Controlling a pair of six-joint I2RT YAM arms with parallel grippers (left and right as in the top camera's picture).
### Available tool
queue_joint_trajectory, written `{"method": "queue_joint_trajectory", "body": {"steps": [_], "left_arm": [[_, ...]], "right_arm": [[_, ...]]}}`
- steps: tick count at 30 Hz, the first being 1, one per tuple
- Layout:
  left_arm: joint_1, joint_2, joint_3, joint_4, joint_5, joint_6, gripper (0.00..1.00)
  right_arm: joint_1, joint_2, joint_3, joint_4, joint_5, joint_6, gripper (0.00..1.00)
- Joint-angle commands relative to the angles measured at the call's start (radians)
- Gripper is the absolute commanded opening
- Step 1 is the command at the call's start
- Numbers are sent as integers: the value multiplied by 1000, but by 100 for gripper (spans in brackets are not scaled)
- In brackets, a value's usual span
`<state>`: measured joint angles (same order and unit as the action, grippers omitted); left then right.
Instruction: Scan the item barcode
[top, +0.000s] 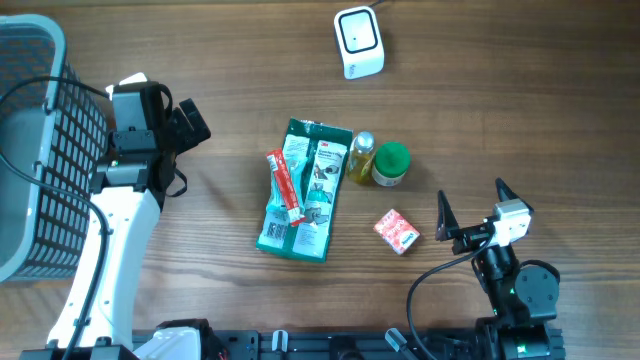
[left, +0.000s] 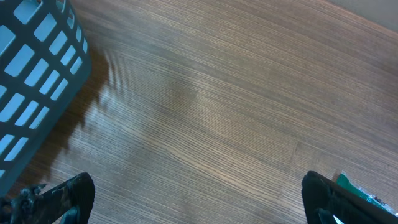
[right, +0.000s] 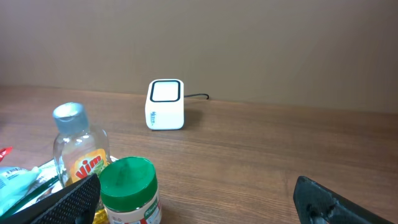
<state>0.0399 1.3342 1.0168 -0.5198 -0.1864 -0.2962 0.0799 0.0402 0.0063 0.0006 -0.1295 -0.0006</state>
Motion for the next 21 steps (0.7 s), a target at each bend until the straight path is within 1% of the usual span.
{"method": "queue_joint_trajectory", "body": {"steps": [1, 21], "left_arm": [[4, -4, 9, 2, -10, 13, 100], [4, -4, 9, 2, -10, 13, 100]], "right_arm": [[0, -4, 0, 5, 10, 1, 100], [0, -4, 0, 7, 18, 1, 100]]}}
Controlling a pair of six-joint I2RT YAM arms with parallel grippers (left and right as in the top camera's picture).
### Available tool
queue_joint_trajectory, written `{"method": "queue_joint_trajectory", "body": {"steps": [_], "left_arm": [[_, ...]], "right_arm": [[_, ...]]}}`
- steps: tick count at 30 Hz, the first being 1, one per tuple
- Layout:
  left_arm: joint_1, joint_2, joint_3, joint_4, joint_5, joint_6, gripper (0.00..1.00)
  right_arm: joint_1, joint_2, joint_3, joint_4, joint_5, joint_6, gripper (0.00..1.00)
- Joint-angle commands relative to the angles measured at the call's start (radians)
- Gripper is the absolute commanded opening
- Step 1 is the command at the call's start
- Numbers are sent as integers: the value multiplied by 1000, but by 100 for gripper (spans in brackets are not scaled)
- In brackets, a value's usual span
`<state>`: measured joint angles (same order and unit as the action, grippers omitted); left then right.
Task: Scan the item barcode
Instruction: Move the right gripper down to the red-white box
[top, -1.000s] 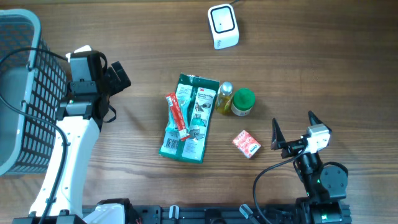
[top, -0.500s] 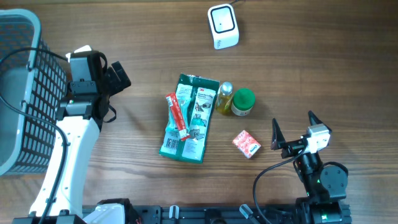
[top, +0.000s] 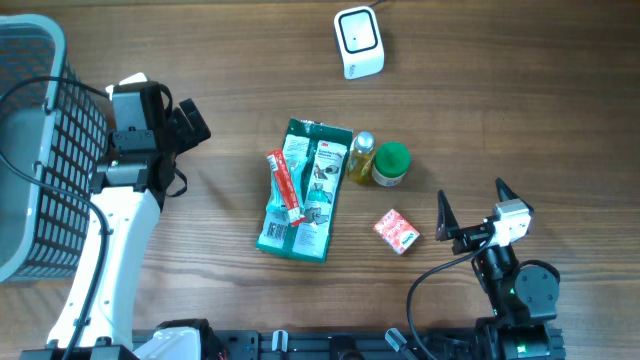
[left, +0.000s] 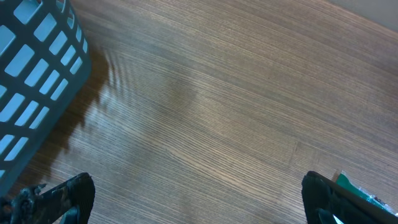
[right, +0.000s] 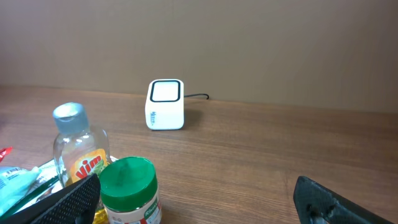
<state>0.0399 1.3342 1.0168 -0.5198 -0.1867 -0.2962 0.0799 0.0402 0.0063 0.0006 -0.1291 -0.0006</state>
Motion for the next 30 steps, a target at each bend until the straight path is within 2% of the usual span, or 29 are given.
{"method": "queue_joint_trajectory", "body": {"steps": [1, 5, 9, 12, 17, 20, 24, 26, 27, 28, 29, 30], "left_arm": [[4, -4, 9, 2, -9, 13, 100], [4, -4, 9, 2, -9, 13, 100], [4, -4, 9, 2, -9, 13, 100], [4, -4, 9, 2, -9, 13, 100], [4, -4, 9, 2, -9, 13, 100], [4, -4, 9, 2, -9, 13, 100], [4, -4, 9, 2, -9, 13, 100], [4, -4, 9, 2, -9, 13, 100], [4, -4, 9, 2, -9, 13, 100], [4, -4, 9, 2, -9, 13, 100], [4, -4, 9, 2, -9, 13, 100], [4, -4, 9, 2, -9, 13, 100]], "right_arm": [[0, -4, 0, 6, 16, 5, 100], [0, -5, 1, 26, -134, 87, 100], [0, -2, 156, -166, -184, 146, 100], [0, 69, 393, -343, -180, 161, 100], [0, 345, 756, -640, -200, 156, 100], [0, 559, 962, -865, -314, 101, 100], [0, 806, 1112, -1081, -394, 66, 100], [0, 885, 1117, -1142, -446, -17, 100], [0, 916, 1117, -1173, -447, -54, 90], [0, 950, 1117, -1204, -415, -56, 57], [0, 990, 1114, -1236, -378, -41, 29], [0, 1014, 1108, -1252, -366, -40, 22]]}}
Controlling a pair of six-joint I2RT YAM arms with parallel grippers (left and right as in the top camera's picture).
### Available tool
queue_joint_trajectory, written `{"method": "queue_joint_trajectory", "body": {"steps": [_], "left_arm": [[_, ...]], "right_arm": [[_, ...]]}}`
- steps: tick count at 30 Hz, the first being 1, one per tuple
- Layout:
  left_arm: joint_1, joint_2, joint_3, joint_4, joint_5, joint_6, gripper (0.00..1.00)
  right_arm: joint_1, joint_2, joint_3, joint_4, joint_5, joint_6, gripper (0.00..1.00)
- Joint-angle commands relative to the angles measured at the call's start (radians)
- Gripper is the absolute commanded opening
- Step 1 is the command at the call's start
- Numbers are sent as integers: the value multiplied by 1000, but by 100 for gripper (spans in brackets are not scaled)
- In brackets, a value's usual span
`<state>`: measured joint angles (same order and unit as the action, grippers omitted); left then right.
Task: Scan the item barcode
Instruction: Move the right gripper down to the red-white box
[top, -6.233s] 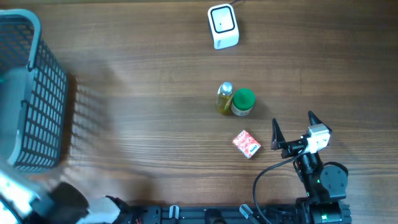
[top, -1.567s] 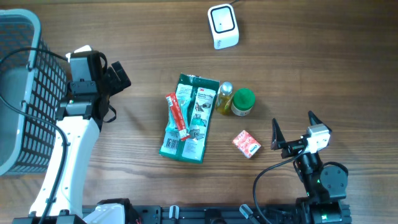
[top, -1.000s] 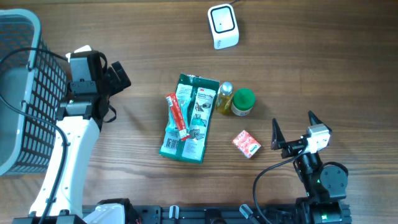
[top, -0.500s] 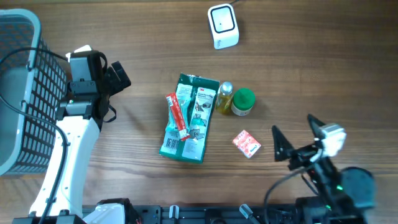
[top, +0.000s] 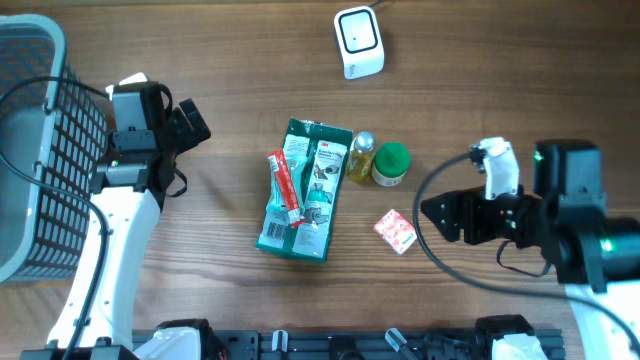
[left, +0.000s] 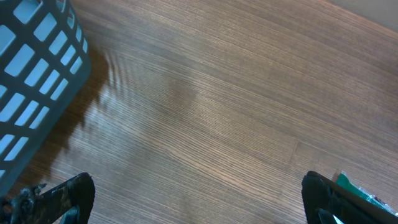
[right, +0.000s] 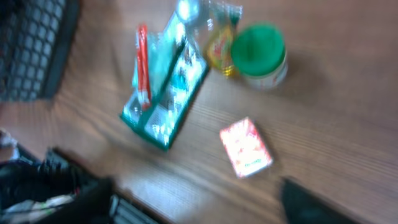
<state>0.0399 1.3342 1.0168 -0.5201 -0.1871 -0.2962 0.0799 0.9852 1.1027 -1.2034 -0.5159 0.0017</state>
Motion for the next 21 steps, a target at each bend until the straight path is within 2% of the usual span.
{"method": "queue_joint_trajectory", "body": {"steps": [1, 6, 11, 16, 21], "left_arm": [[4, -4, 9, 2, -9, 13, 100], [4, -4, 9, 2, -8, 13, 100], [4, -4, 9, 2, -8, 13, 100], [4, -4, 9, 2, -9, 13, 100], [4, -4, 9, 2, -9, 13, 100]], "right_arm": [[0, 92, 2, -55, 28, -42, 21], [0, 207, -117, 52, 212, 175, 21], [0, 284, -349, 334, 265, 340, 21], [0, 306, -523, 556, 265, 346, 21], [0, 308, -613, 721, 175, 340, 15]]}}
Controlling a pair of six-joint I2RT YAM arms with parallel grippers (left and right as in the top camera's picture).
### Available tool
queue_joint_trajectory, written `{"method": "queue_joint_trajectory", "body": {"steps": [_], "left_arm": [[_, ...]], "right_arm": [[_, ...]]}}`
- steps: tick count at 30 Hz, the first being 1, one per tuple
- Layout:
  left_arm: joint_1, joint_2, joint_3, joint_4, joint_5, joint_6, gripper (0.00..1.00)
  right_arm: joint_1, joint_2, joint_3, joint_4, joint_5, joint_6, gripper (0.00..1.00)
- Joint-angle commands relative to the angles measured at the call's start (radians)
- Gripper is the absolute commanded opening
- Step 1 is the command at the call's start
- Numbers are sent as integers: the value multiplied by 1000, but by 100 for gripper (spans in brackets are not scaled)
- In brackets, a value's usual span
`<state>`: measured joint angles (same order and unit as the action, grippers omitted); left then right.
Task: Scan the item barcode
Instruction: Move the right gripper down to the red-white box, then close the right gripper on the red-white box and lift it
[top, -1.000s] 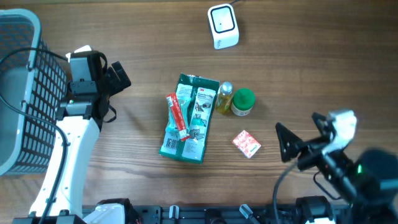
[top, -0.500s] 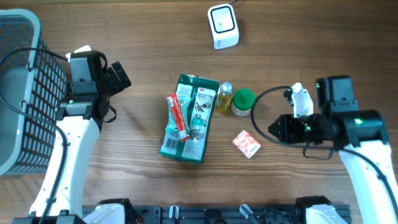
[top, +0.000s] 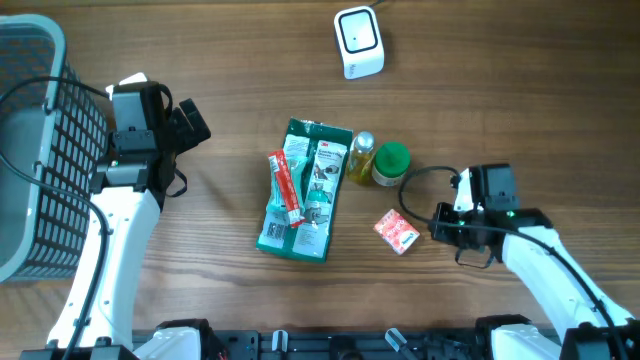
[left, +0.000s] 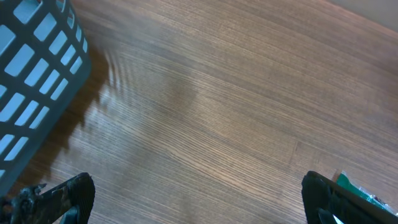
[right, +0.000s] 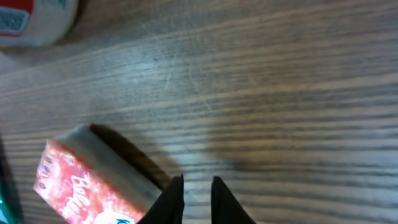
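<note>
A small red box (top: 397, 231) lies on the wooden table, right of the green packets. My right gripper (top: 436, 226) is low at the box's right side. In the right wrist view its tips (right: 196, 180) stand nearly together with only table between them, just right of the red box (right: 93, 180). The white scanner (top: 358, 42) sits at the far edge, screen up. My left gripper (top: 190, 125) hangs open beside the basket; the left wrist view has its fingers (left: 68, 193) wide apart over bare wood.
Green packets (top: 305, 190) with a red tube (top: 284, 186) on them lie mid-table. A small yellow bottle (top: 361, 156) and a green-lidded jar (top: 391, 164) stand next to them. A grey mesh basket (top: 30, 150) fills the left edge.
My right arm has dropped from above the items to table level at the red box's right side. Its fingers, wide apart then, are now close together. The left arm has not moved.
At first my right gripper rested open near the front right of the table, looking toward the scanner and jar. It stayed so, then hung open over the red box and packets. Now it sits low and shut beside the red box. Nothing on the table has shifted.
</note>
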<state>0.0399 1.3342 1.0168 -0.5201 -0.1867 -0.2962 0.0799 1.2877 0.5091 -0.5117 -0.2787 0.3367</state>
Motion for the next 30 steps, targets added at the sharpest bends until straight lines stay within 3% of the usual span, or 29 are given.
{"method": "queue_joint_trajectory", "body": {"steps": [1, 11, 18, 26, 30], "left_arm": [[4, -4, 9, 2, -9, 13, 100], [4, -4, 9, 2, -9, 13, 100], [4, -4, 9, 2, -9, 13, 100], [4, -4, 9, 2, -9, 13, 100], [4, -4, 9, 2, -9, 13, 100]], "right_arm": [[1, 6, -20, 37, -62, 4, 15], [16, 57, -25, 83, -119, 90, 10], [164, 68, -25, 41, -194, 191, 10], [183, 56, 141, -138, -195, 75, 22], [183, 56, 151, -159, -195, 71, 22]]}}
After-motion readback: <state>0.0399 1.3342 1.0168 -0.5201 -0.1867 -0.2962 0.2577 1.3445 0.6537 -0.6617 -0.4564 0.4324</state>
